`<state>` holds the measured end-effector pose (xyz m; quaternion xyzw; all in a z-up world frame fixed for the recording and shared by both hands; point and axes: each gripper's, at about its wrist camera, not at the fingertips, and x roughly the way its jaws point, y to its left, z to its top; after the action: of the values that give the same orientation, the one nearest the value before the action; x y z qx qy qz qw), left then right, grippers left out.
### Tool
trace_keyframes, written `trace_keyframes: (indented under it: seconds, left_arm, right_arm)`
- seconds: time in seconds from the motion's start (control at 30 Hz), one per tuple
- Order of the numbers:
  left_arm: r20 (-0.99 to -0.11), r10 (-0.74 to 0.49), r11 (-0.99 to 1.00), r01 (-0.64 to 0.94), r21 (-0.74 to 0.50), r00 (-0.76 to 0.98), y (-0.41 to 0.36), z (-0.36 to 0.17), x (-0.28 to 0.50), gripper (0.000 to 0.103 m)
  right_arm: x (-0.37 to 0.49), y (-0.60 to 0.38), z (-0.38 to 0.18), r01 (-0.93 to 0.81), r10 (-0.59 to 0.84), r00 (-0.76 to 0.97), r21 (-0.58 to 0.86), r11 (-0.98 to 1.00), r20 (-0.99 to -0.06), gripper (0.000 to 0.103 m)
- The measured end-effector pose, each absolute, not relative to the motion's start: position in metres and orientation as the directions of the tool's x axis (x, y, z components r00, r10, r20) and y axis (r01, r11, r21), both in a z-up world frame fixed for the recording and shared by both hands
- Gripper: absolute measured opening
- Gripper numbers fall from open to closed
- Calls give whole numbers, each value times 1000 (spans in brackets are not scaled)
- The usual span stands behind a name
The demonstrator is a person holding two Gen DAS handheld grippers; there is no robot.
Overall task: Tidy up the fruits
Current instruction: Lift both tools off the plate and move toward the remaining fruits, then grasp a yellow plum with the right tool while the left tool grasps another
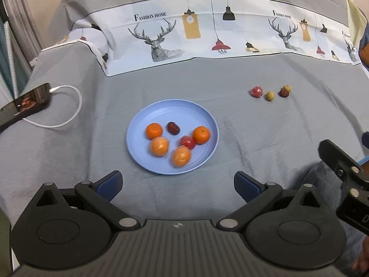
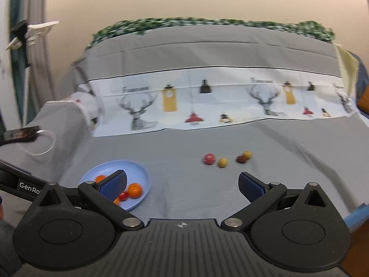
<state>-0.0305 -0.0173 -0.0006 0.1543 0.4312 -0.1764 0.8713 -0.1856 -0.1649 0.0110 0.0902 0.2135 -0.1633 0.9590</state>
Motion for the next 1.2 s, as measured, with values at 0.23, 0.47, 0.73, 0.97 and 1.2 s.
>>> trace_keyframes:
  seconds: [0.23,0.47,0.73,0.97,1.2]
  left_arm:
    - [-818,-175,889,445,108,548,-46,-7,-12,103]
    - [-834,-179,885,456,95,522,-86,-19,13,103]
    - [-848,-187,890,451,68,497,-139,-39,48,103]
    - [-866,-215,908,418,-7,452,-191,-63,87,103]
    - [-909,-259,947,269,-173,327,-236,-109,137,103]
  right_arm:
    - [-181,-198,7,436,-331,823,139,889,-462,102]
    - [-166,-234,-5,489,-361,780,139,861,-512,102]
    - [-141,-268,-27,528,-366,736,145,837,-569,102]
    - [-102,-315,-52,548,-372,698,120,828,-612,102]
    - [-40,-387,-92,596,-369,656,151,789,-658,102]
